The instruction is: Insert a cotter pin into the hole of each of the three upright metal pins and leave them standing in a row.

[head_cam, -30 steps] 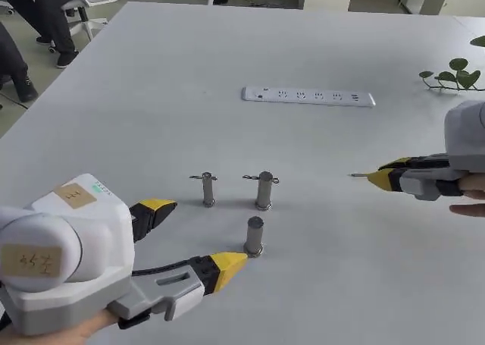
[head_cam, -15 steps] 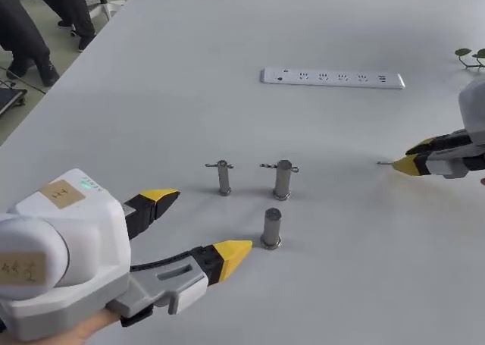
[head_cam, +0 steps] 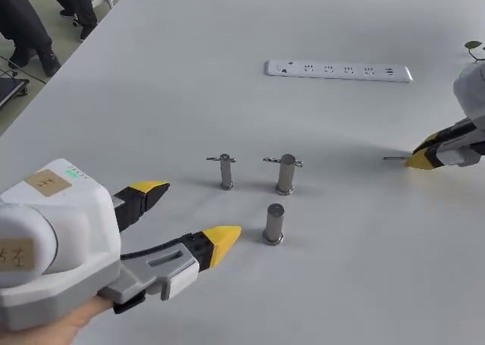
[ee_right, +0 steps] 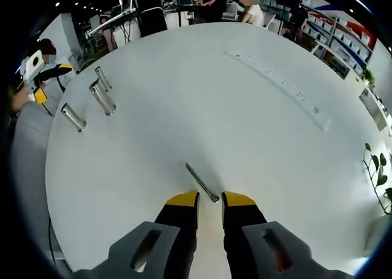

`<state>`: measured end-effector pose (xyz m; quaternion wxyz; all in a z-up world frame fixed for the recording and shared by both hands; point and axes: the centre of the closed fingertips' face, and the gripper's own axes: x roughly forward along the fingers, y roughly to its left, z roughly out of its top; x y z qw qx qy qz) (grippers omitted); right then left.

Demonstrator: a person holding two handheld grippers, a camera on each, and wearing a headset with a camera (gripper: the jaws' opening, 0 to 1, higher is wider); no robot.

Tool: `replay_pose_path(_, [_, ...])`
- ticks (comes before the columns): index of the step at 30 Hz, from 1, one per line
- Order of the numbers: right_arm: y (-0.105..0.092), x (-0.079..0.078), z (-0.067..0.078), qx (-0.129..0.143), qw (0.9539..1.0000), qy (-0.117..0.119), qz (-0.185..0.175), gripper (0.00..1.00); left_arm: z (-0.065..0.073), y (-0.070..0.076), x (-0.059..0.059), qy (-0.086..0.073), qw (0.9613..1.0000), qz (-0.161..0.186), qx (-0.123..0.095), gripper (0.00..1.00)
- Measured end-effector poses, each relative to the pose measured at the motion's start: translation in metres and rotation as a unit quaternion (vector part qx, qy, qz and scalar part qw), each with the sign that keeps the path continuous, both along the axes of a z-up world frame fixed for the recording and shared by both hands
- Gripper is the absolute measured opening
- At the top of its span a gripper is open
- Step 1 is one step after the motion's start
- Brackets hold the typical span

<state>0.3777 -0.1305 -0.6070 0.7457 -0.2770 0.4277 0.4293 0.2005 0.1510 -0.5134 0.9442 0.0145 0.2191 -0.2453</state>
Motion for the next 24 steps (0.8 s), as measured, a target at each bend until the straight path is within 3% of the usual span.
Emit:
replay_pose_path(3, [0.0030, -0.0037, -0.0020, -0.020, 0.9995, 0.003, 0.024, 0.03, -0.0011, 0.0016, -0.0016, 0.004, 1.0000, 0.004, 0.006, 0.59])
replay_pose_path(6, [0.0036, -0.0054, -0.0027, -0.032, 0.9991, 0.003, 0.027, 0.02, 0.0001, 0.0030, -0.0036, -0.001, 0.9997, 0.005, 0.023, 0.58])
replay_pose_path(11, [0.0053, -0.0083, -0.0028, -0.053, 0.9977, 0.004, 0.042, 0.00, 0.0017, 0.0039, -0.0035, -0.002, 0.9998, 0.008, 0.021, 0.57])
replay_pose_path(14, [0.0053, -0.0078, -0.0034, -0.069, 0.9973, 0.013, 0.022, 0.00, -0.0003, 0.0067, -0.0023, -0.001, 0.9993, 0.009, 0.035, 0.57])
replay_pose_path(17, [0.0053, -0.0085, -0.0036, -0.093, 0.9947, 0.004, 0.043, 0.00, -0.0021, 0.0066, -0.0021, 0.005, 0.9993, 0.008, 0.035, 0.57])
replay_pose_path(24, [0.0059, -0.0076, -0.0038, -0.090, 0.9948, -0.001, 0.046, 0.00, -0.0037, 0.0006, -0.0023, 0.014, 0.9992, -0.005, 0.037, 0.55])
